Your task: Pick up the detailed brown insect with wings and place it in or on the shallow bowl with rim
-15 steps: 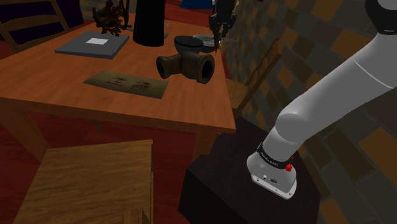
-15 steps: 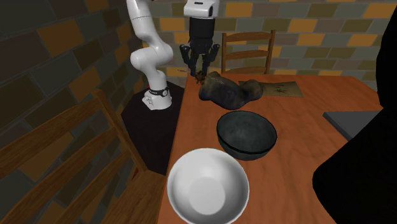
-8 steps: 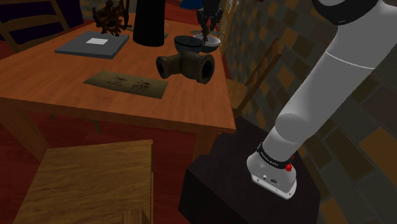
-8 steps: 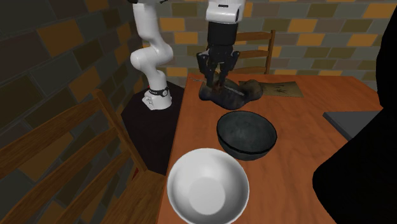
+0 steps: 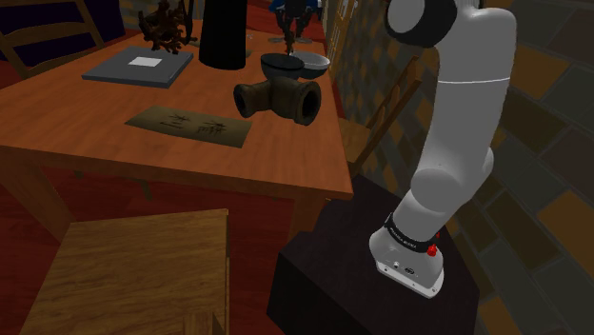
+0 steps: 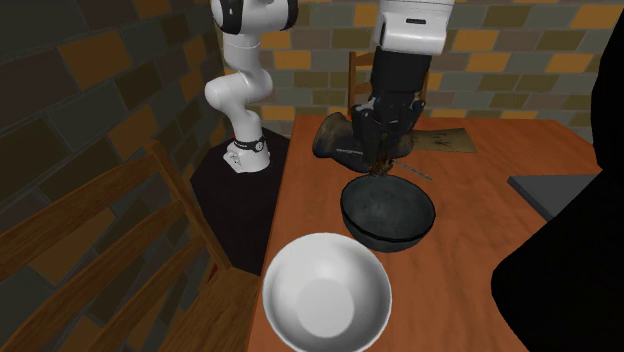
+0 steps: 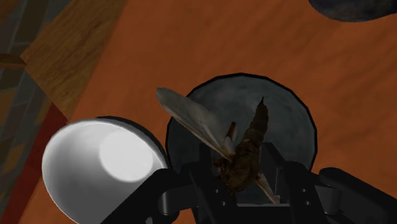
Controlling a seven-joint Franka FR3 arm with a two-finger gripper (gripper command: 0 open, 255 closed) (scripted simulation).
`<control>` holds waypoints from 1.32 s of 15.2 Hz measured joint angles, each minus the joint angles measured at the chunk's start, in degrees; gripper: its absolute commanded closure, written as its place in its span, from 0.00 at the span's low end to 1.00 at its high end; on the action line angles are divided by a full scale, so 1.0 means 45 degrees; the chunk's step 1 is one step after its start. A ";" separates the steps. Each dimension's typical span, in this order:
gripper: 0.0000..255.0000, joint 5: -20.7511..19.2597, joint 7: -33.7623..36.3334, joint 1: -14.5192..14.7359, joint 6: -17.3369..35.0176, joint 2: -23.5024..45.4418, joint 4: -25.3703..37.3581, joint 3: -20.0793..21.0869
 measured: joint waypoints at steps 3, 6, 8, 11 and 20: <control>1.00 0.0213 -0.0149 -0.0221 -0.1398 0.2409 0.3805 0.0017; 1.00 0.0214 -0.0124 -0.0219 -0.0892 0.2427 0.3313 0.0023; 1.00 0.0203 -0.0089 -0.0197 -0.0469 0.2300 0.2766 0.0026; 1.00 0.0179 -0.0038 -0.0161 0.0227 0.2014 0.1786 0.0027; 1.00 0.0138 0.0051 -0.0111 0.1392 0.1572 0.0254 0.0025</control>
